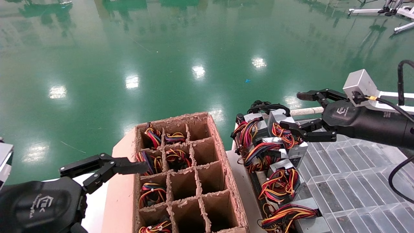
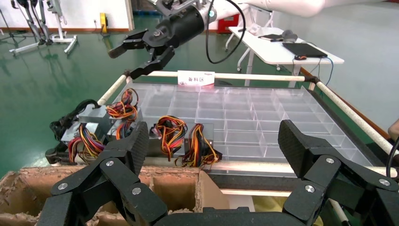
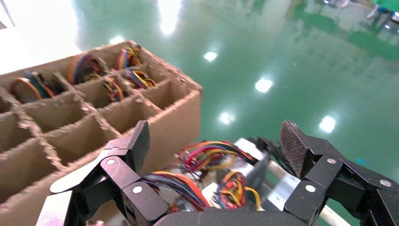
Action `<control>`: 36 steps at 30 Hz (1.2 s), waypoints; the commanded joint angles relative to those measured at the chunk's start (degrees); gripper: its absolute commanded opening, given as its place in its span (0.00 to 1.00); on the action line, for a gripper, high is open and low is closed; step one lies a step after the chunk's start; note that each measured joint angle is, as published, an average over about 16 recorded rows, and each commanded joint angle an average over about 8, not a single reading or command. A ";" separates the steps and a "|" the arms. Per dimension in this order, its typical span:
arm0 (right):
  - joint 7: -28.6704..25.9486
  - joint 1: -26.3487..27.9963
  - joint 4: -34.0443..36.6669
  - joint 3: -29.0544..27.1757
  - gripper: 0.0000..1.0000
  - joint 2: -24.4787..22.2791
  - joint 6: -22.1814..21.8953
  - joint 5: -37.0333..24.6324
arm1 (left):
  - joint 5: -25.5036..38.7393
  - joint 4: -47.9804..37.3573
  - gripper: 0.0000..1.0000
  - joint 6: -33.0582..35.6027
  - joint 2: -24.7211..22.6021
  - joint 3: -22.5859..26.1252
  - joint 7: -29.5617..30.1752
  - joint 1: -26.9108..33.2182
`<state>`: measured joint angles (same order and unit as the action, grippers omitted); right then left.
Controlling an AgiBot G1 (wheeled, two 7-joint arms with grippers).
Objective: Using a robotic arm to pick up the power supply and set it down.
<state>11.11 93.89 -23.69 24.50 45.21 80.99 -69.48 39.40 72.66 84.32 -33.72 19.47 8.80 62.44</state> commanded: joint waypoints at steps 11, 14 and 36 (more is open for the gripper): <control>-6.90 -10.20 -15.74 -2.67 1.00 -3.21 1.48 8.71 | -0.01 0.00 1.00 0.00 0.00 0.01 -0.01 0.00; -8.62 -12.75 -19.68 -3.34 1.00 -4.02 1.86 10.89 | -0.01 0.00 1.00 -0.01 0.01 0.01 -0.01 0.00; -20.99 -31.02 -47.90 -8.13 1.00 -9.77 4.52 26.49 | -0.03 0.00 1.00 -0.02 0.01 0.03 -0.02 0.01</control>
<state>-9.49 63.30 -70.99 16.49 35.57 85.46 -43.33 39.38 72.66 84.30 -33.70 19.50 8.78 62.45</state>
